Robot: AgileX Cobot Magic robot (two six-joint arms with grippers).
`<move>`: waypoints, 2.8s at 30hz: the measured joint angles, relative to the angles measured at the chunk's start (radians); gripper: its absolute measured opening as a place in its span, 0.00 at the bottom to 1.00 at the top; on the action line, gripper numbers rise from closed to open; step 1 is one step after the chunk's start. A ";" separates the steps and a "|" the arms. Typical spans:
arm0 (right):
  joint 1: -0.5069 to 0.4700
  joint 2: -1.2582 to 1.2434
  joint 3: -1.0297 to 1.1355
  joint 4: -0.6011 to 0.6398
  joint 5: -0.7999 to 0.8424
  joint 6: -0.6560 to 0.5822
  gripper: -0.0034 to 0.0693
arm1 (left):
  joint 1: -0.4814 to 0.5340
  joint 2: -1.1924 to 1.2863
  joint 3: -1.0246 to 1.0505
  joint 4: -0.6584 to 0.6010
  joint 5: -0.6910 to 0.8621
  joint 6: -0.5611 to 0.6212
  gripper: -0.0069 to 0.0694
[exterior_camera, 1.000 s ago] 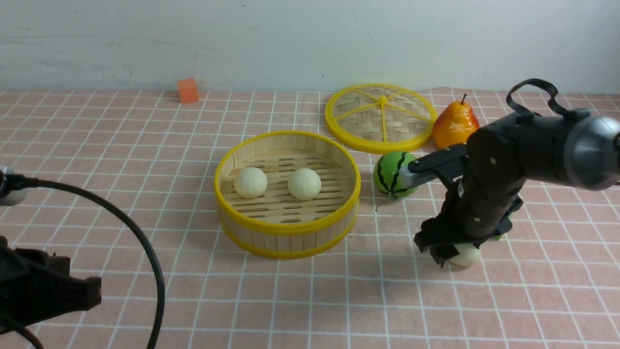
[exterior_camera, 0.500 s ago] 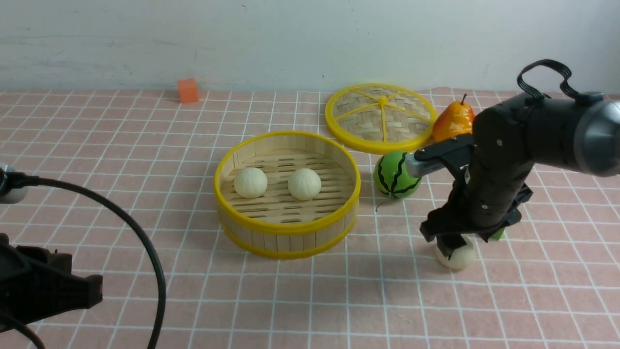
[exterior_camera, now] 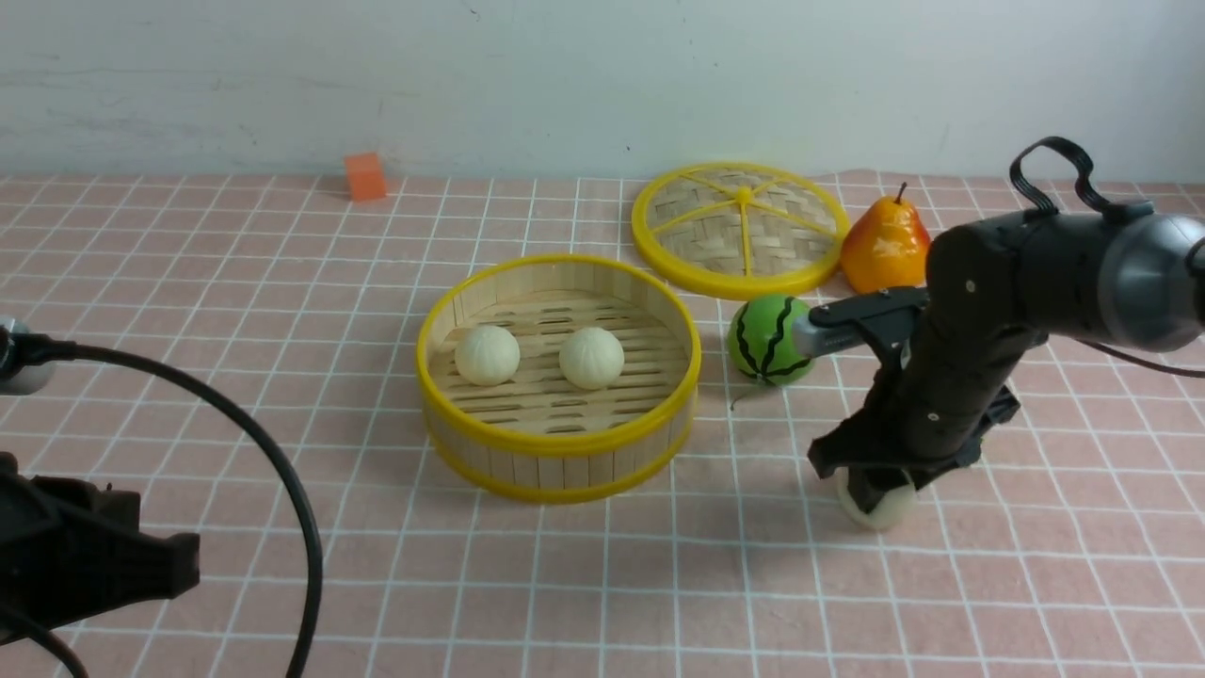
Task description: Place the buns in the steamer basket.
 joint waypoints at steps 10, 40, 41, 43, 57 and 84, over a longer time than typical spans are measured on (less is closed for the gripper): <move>0.000 -0.008 -0.173 0.034 0.167 -0.067 0.07 | 0.000 0.000 0.000 0.000 0.000 0.000 0.11; 0.169 0.343 -0.753 0.191 0.154 -0.141 0.56 | 0.000 0.000 0.000 -0.020 -0.012 0.000 0.14; 0.169 0.342 -0.753 0.191 0.154 -0.141 0.57 | 0.000 0.000 0.000 -0.020 -0.012 0.000 0.14; 0.169 0.332 -0.753 0.191 0.156 -0.140 0.68 | 0.000 0.000 0.000 -0.020 -0.012 0.000 0.14; 0.169 0.287 -0.784 0.177 0.167 -0.141 0.72 | 0.000 0.000 0.000 -0.021 -0.014 0.000 0.16; 0.182 0.380 -0.784 0.363 0.059 -0.253 0.04 | 0.000 -0.060 0.000 -0.048 -0.020 0.000 0.18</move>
